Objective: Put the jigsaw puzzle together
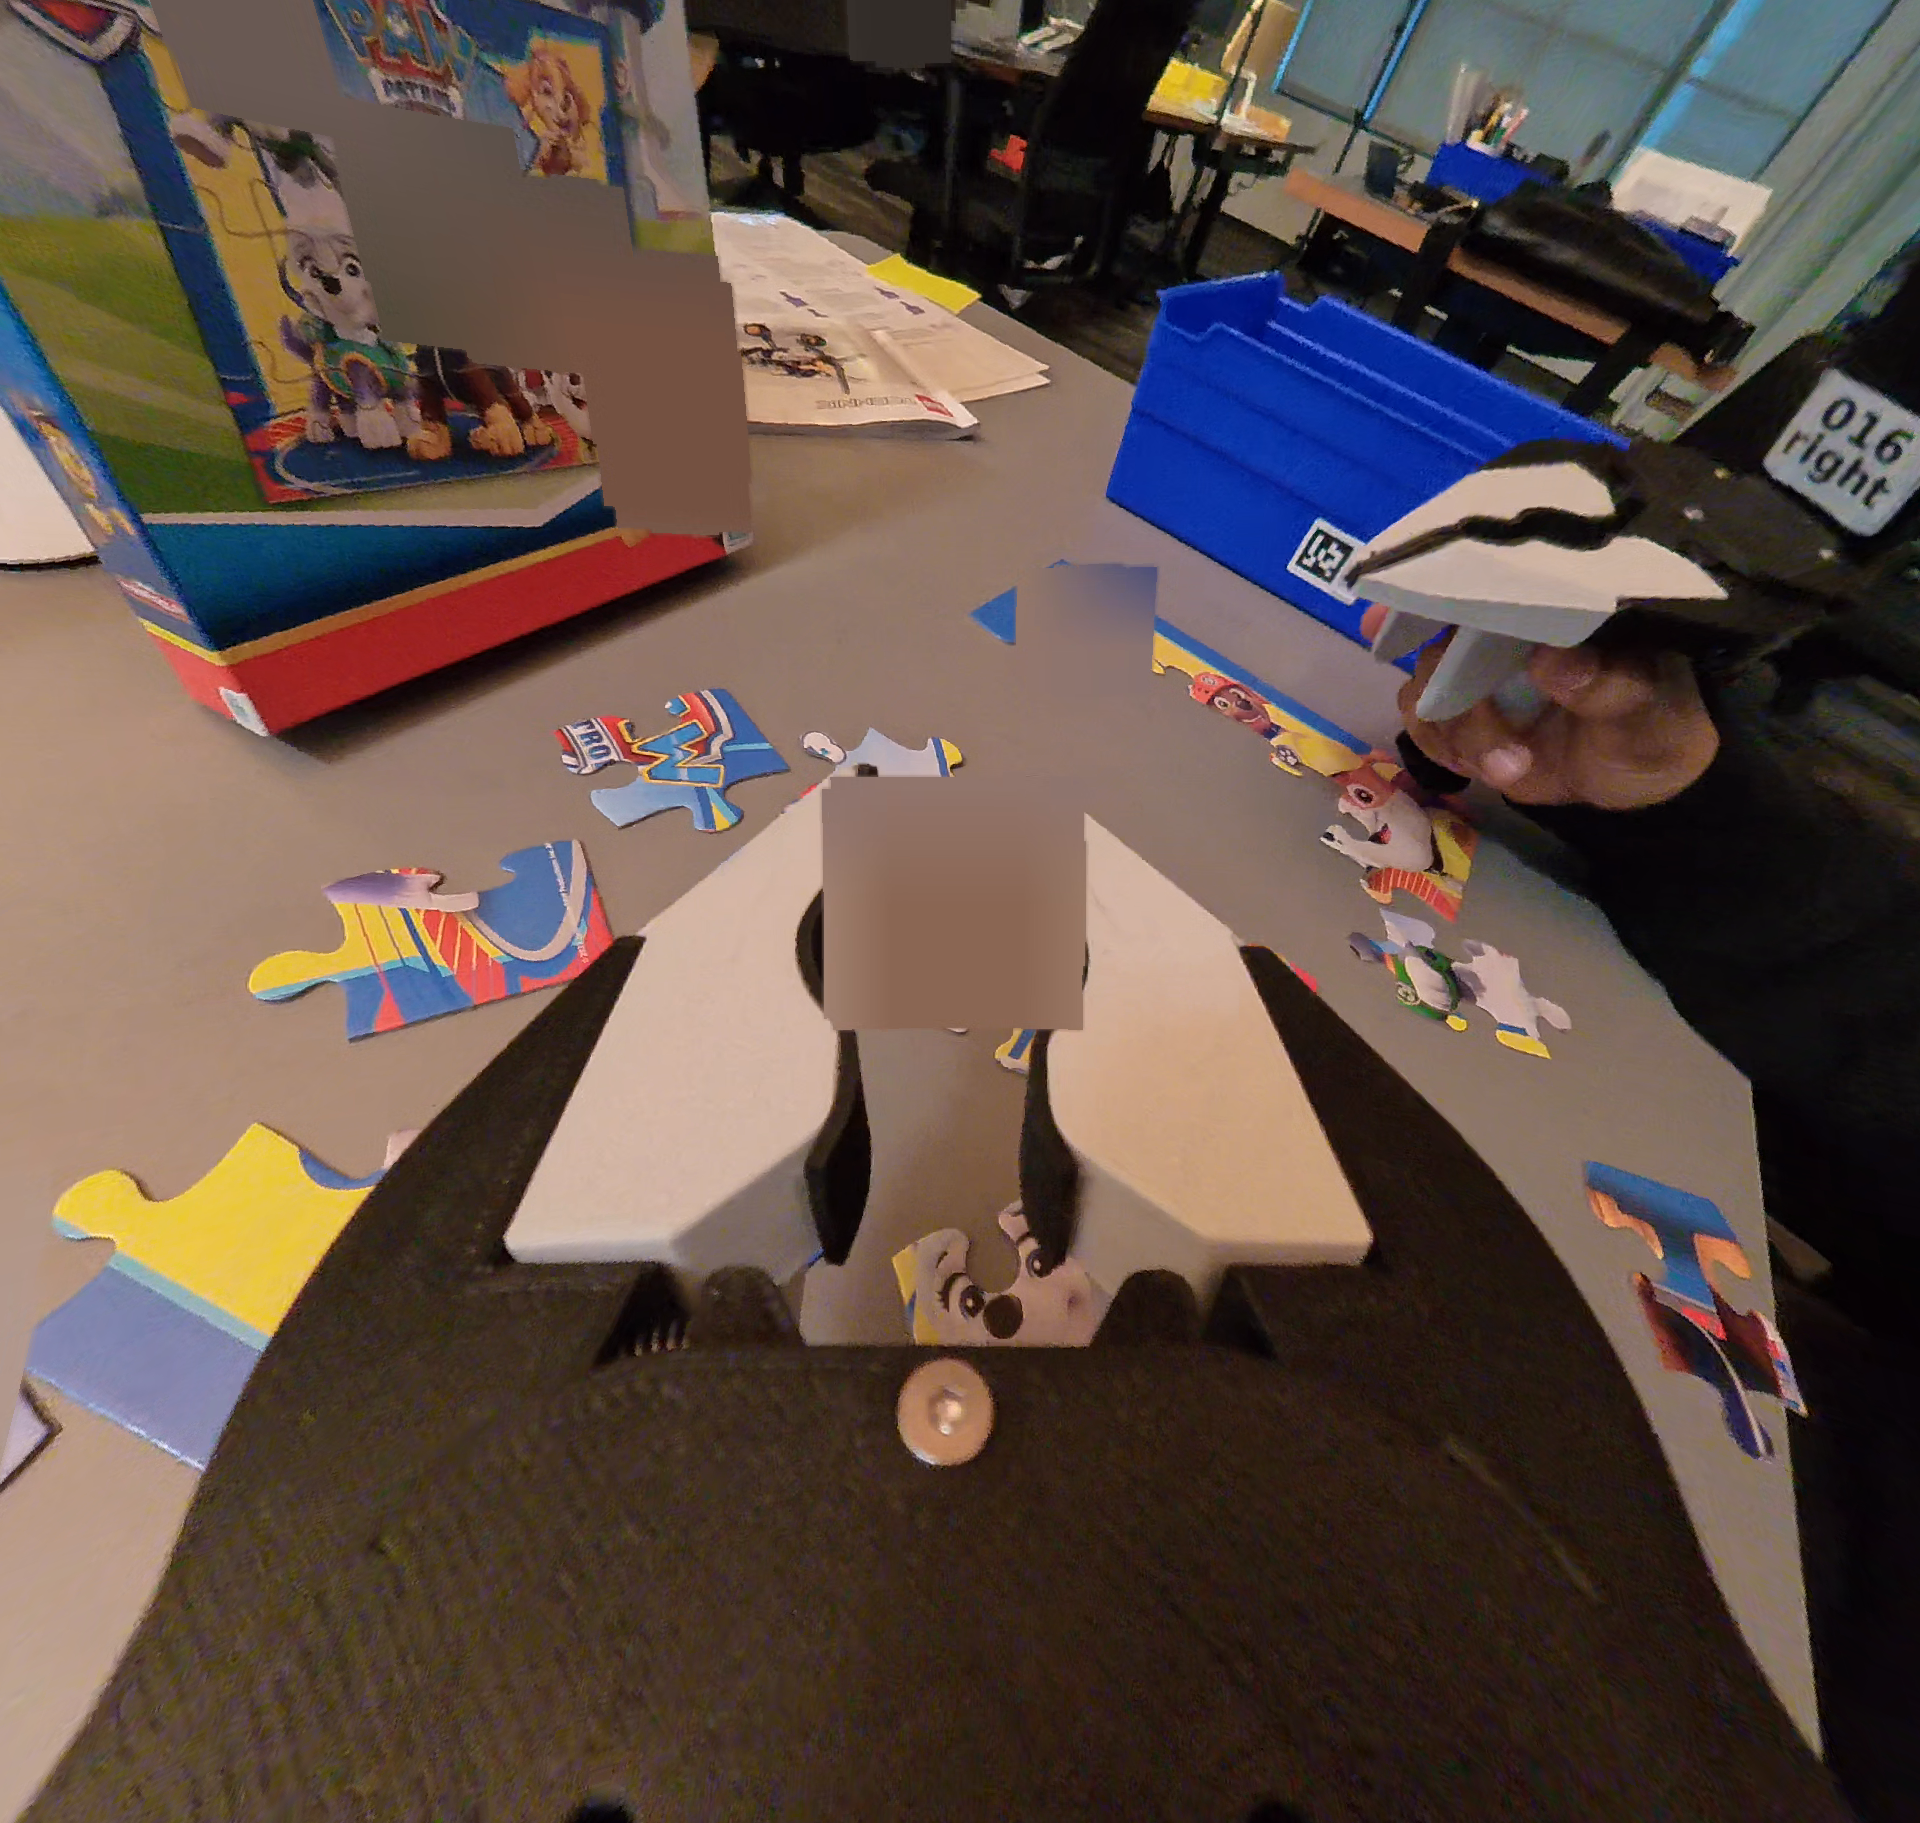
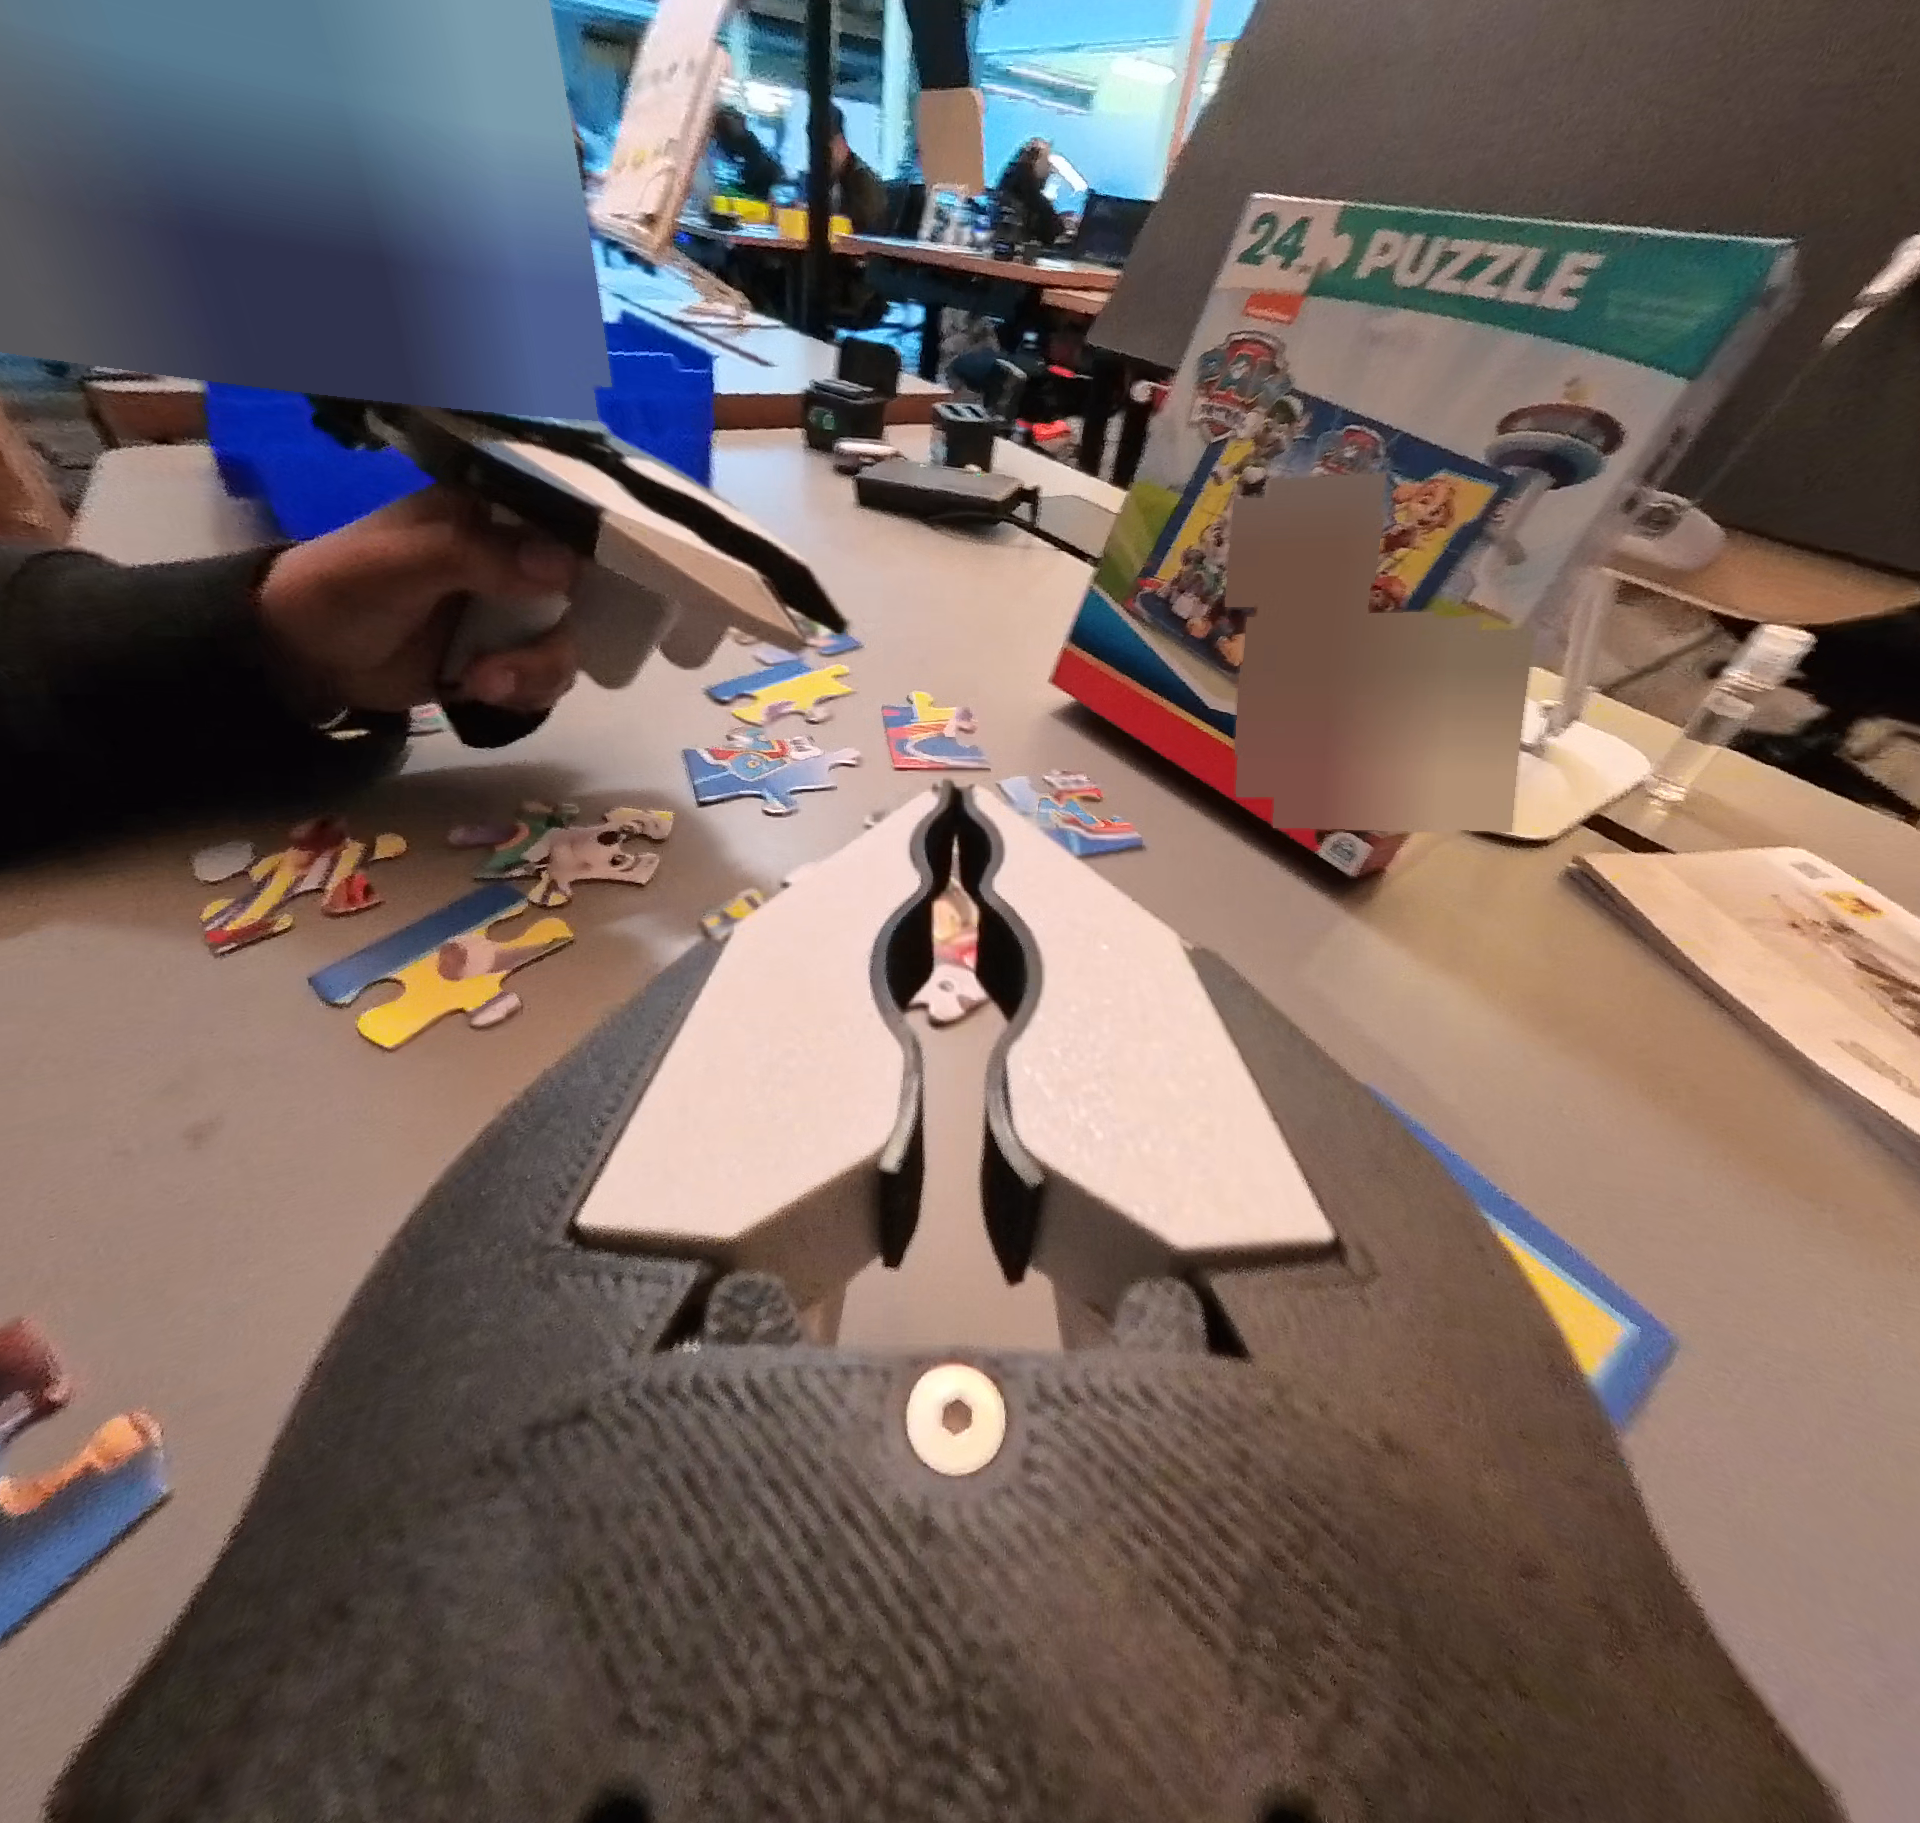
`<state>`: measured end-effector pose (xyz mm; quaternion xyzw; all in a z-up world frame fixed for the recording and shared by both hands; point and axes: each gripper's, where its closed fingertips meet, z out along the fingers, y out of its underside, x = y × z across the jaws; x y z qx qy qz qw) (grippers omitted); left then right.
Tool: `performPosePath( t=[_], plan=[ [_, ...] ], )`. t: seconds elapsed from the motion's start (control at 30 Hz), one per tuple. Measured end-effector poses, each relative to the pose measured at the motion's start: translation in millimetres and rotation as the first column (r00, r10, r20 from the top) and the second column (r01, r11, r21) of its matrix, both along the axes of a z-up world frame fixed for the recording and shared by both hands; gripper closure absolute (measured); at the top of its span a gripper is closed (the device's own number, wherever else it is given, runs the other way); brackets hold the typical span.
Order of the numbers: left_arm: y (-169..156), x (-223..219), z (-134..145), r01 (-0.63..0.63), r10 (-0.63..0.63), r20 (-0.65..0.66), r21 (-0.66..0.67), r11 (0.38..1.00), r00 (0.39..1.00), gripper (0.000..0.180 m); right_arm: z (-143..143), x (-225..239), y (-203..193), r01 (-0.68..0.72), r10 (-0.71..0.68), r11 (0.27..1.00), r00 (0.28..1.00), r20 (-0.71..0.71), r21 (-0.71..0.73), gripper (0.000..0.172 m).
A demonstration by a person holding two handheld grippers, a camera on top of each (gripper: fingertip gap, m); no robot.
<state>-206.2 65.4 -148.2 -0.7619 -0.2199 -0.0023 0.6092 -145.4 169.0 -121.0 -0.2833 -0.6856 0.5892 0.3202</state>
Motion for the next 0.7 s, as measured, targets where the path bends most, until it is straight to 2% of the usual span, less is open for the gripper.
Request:
performPosePath(
  t=[0.1,0.2,0.47,0.7],
  plan=[
    [-2,-2,3,-0.005,0.004,0.017,0.03,1.0,1.0,0.157,-8,-3,22,0.136,-0.137,0.99,0.99,0.012,0.048,0.172],
    [-4,-4,5,-0.012,0.012,0.022,0.041,0.999,1.0,0.157,-10,-1,35,0.196,-0.197,0.98,0.98,0.027,0.031,0.172],
    [-1,-2,3,-0.005,0.005,0.005,0.029,1.0,1.0,0.157,9,4,53,0.216,-0.217,0.966,0.976,0.008,-0.14,0.172],
    [-3,-2,9,-0.009,0.009,0.004,0.062,0.998,1.0,0.157,4,2,48,0.221,-0.221,0.971,0.975,0.01,-0.097,0.172]
  ],
)
